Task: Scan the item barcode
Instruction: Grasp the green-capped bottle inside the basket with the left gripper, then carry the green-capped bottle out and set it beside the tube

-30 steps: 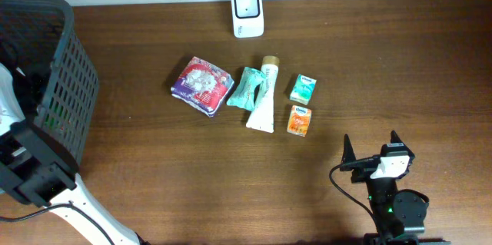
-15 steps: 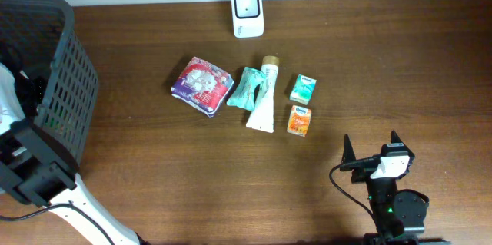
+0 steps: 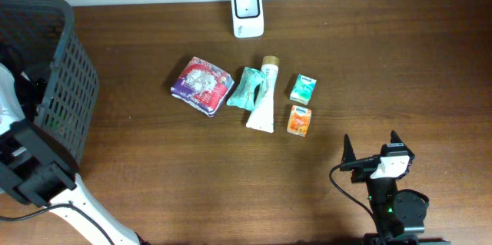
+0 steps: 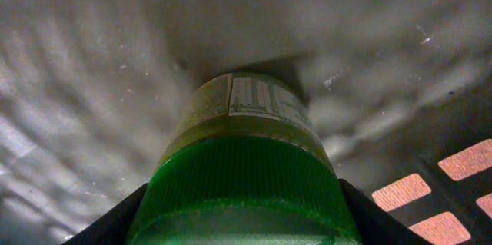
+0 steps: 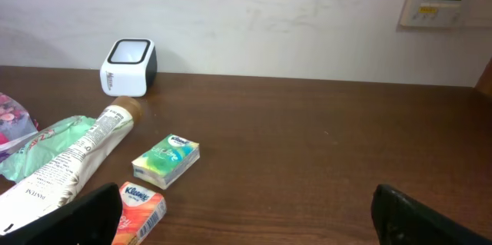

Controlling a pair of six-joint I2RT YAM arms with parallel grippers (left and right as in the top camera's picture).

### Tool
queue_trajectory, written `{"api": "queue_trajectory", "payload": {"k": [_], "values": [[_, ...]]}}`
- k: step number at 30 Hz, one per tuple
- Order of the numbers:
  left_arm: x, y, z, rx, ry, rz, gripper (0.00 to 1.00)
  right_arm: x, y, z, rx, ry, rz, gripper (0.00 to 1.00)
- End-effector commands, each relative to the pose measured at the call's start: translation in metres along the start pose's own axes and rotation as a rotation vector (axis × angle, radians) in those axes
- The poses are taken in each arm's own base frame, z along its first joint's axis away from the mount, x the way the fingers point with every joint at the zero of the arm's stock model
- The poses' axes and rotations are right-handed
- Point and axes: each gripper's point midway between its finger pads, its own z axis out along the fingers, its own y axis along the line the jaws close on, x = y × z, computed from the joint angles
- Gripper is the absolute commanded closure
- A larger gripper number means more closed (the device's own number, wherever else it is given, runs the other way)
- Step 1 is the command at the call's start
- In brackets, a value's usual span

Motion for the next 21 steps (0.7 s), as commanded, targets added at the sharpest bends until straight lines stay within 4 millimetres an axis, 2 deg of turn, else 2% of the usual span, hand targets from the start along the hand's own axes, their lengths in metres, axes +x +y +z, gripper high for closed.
{"api": "queue_trajectory", "payload": {"k": [1, 4, 7, 9, 10, 11, 13, 14, 17, 19, 21], "values": [[-0.005, 0.002, -0.011, 0.008, -0.023, -0.002, 0.38, 0.003, 0.003, 0.0, -0.012, 0.004, -0.001, 0.01], [-0.024, -0.001, -0.068, 0.033, -0.14, -0.004, 0.37, 0.003, 0.003, 0.0, -0.012, 0.004, -0.001, 0.01], [-0.039, -0.003, -0.149, 0.078, -0.34, -0.013, 0.38, 0.003, 0.003, 0.0, -0.012, 0.004, -0.001, 0.01], [-0.035, -0.005, -0.195, 0.14, -0.442, -0.091, 0.38, 0.003, 0.003, 0.0, -0.012, 0.004, -0.001, 0.01], [-0.031, -0.014, -0.219, 0.213, -0.492, -0.075, 0.37, 0.003, 0.003, 0.0, -0.012, 0.003, -0.001, 0.01], [-0.027, -0.02, -0.233, 0.263, -0.522, -0.061, 0.37, 0.003, 0.003, 0.0, -0.012, 0.004, -0.001, 0.01], [-0.008, -0.054, -0.293, 0.516, -0.636, 0.026, 0.39, 0.003, 0.003, 0.0, -0.012, 0.004, -0.001, 0.01], [0.003, -0.065, -0.311, 0.61, -0.637, 0.03, 0.39, 0.003, 0.003, 0.0, -0.012, 0.004, -0.001, 0.01], [0.031, -0.082, -0.345, 0.719, -0.67, 0.103, 0.39, 0.003, 0.003, 0.0, -0.012, 0.004, -0.001, 0.01], [0.048, -0.091, -0.355, 0.734, -0.675, 0.136, 0.38, 0.003, 0.003, 0.0, -0.012, 0.004, -0.001, 0.01], [0.066, -0.113, -0.359, 0.759, -0.659, 0.233, 0.39, 0.003, 0.003, 0.0, -0.012, 0.004, -0.001, 0.01]]}}
